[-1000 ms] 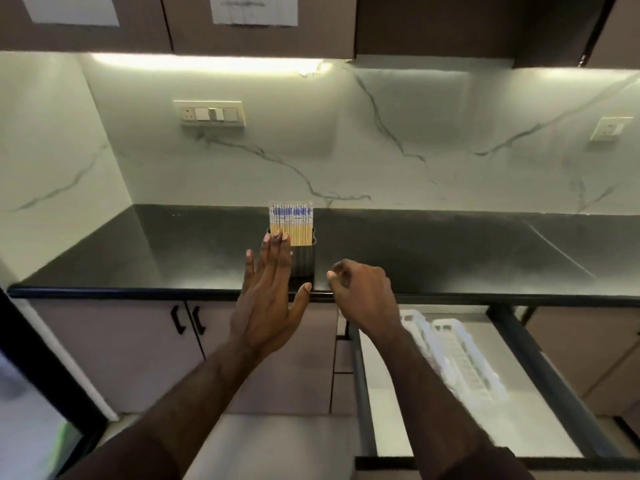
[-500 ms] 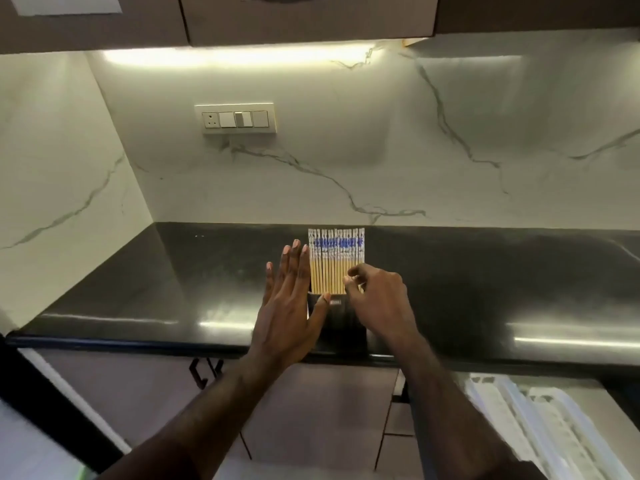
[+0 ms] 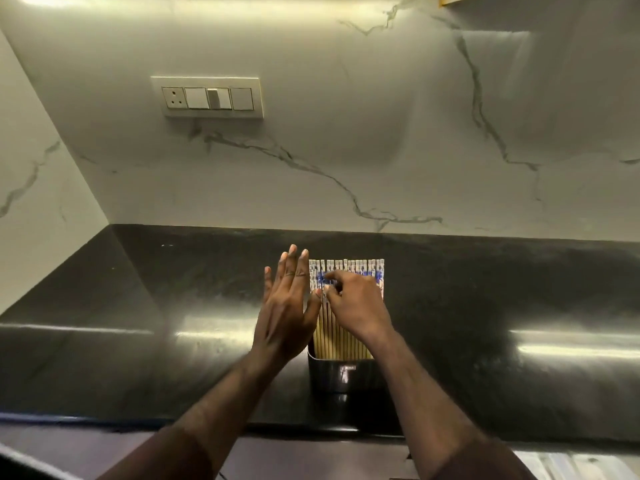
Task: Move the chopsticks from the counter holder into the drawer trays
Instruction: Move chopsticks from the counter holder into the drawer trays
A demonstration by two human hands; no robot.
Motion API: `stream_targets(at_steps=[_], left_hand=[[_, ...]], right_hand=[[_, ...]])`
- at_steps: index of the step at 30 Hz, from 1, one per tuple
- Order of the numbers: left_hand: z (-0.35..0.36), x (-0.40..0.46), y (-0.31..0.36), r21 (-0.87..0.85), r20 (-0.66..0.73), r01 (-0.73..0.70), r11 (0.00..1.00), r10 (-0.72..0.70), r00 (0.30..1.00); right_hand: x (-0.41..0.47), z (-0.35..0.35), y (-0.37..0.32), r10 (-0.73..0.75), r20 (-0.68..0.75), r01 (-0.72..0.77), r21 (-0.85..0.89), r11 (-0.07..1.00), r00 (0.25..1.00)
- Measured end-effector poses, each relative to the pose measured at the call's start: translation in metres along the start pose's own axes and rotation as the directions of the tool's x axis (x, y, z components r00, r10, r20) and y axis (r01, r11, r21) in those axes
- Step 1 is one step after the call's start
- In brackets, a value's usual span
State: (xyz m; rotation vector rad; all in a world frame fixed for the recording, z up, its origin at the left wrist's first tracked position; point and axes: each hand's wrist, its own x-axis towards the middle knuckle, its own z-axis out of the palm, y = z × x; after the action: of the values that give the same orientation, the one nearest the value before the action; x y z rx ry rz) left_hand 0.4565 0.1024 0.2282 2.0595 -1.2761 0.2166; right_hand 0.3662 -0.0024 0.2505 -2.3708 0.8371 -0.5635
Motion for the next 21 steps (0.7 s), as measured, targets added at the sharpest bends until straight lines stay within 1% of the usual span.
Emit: stream_targets(at_steps=[3,8,13,17,19,21], left_hand=[[0.008,0.017,-0.010,-0.089,0.007,0.028,0.996,-0.027,1.000],[0.020,0.035,-0.024,-0.232,0.013,-0.014,0.973,0.017,1.000],[0.025,0.039,-0.029,-0.337,-0.053,0.045,0.940,-0.066,0.996],[0.029,0.038,-0.027,-0.402,-0.041,0.108,0.909,-0.136,0.990],[0.030,0.040,-0.026,-0.476,-0.024,0.187,0.860,-0.225,0.974],[0.029,0.042,-0.025,-0.602,0.034,0.292,0.743,-0.341,0.939]], right_hand=[[0.011,0.012,0.000,0.035,0.011,-0.035,0.006,0.999,0.999],[0.018,0.027,0.002,0.062,-0.039,-0.062,0.019,0.998,0.997],[0.014,0.037,0.004,0.094,-0.060,-0.092,0.041,0.995,0.994],[0.013,0.039,0.004,0.108,-0.065,-0.105,0.051,0.993,0.992],[0.014,0.038,0.003,0.113,-0.065,-0.108,0.064,0.992,0.992],[0.013,0.036,0.003,0.115,-0.056,-0.109,0.096,0.989,0.992]])
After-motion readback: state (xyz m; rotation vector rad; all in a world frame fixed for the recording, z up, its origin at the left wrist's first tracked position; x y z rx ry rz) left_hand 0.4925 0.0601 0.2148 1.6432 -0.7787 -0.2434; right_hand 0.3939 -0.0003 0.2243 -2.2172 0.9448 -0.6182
